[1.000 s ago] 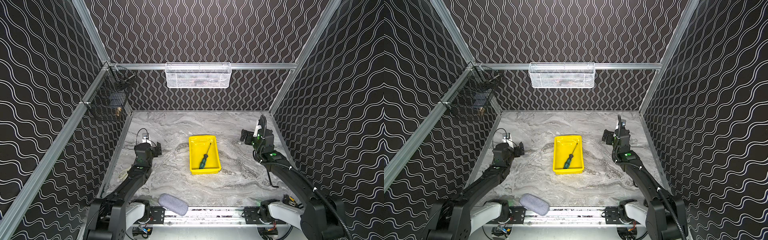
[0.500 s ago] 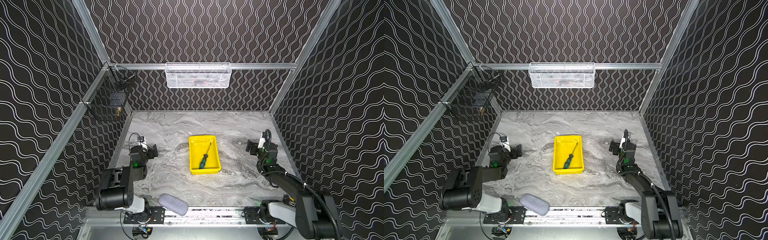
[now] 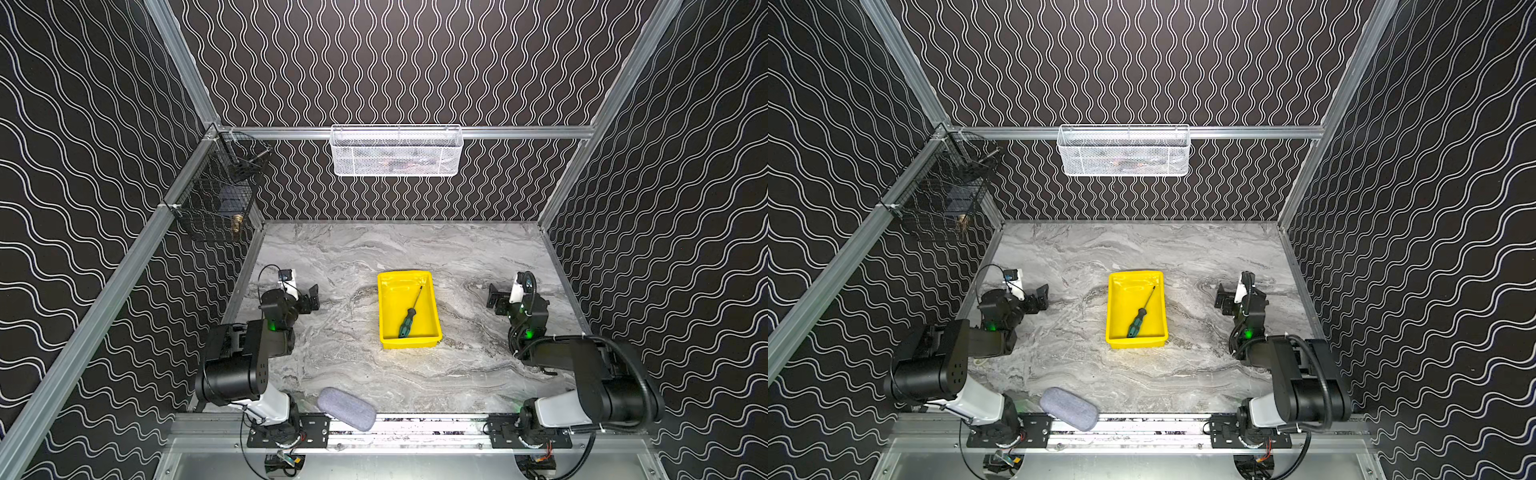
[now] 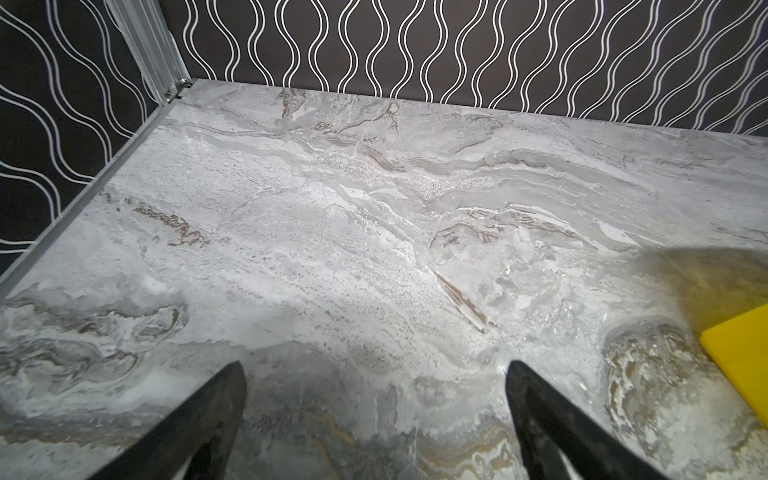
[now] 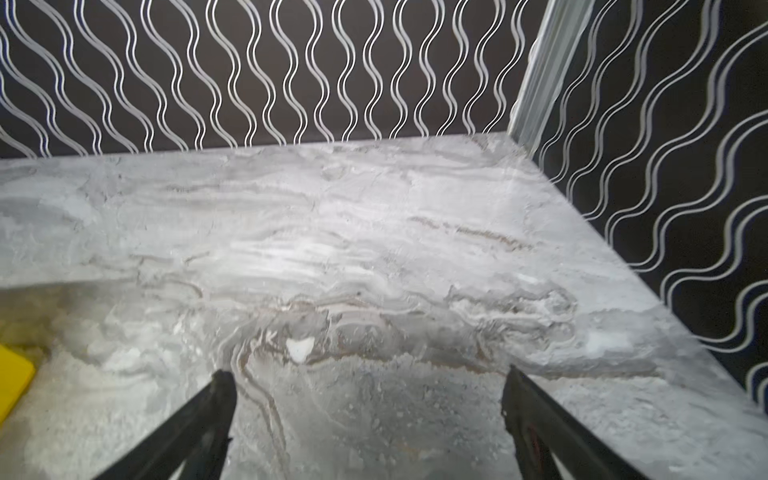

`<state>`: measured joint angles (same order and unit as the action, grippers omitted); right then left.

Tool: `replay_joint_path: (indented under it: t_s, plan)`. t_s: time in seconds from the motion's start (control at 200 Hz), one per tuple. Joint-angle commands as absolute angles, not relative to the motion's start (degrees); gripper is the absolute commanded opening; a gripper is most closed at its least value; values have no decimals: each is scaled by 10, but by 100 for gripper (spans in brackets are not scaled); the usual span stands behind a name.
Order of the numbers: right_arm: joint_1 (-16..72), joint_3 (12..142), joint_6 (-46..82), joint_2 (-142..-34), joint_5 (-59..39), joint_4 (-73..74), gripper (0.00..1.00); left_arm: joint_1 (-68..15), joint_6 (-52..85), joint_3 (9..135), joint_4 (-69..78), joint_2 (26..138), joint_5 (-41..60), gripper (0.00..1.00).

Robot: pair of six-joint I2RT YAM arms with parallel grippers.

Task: Put the screwdriver in the bin

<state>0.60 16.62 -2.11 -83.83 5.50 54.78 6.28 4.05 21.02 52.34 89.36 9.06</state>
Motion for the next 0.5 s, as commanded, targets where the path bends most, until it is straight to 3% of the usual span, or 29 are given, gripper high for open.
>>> replay_joint_path:
  t_s: [0.0,0.075,0.115,0.14,0.19,0.245,0.495]
  plan:
    - [-6,160,-13,-851,46,623,100,26,11,210,540,890,-12,99]
    - [-15,138,-4,-896,55,728,100,-34,-5,210,544,908,-128,99]
    - [-15,139,-2,-879,60,690,100,-54,-11,201,603,951,-177,99]
    - [-15,147,-2,-868,58,656,100,-61,-31,195,661,968,-181,99]
    - [-16,155,-2,-870,45,644,100,-66,-16,207,569,936,-177,99]
    - [-17,147,-5,-889,45,696,100,-61,-26,200,632,960,-176,99]
    - [-17,148,-4,-884,56,683,100,-59,-22,201,616,953,-172,99]
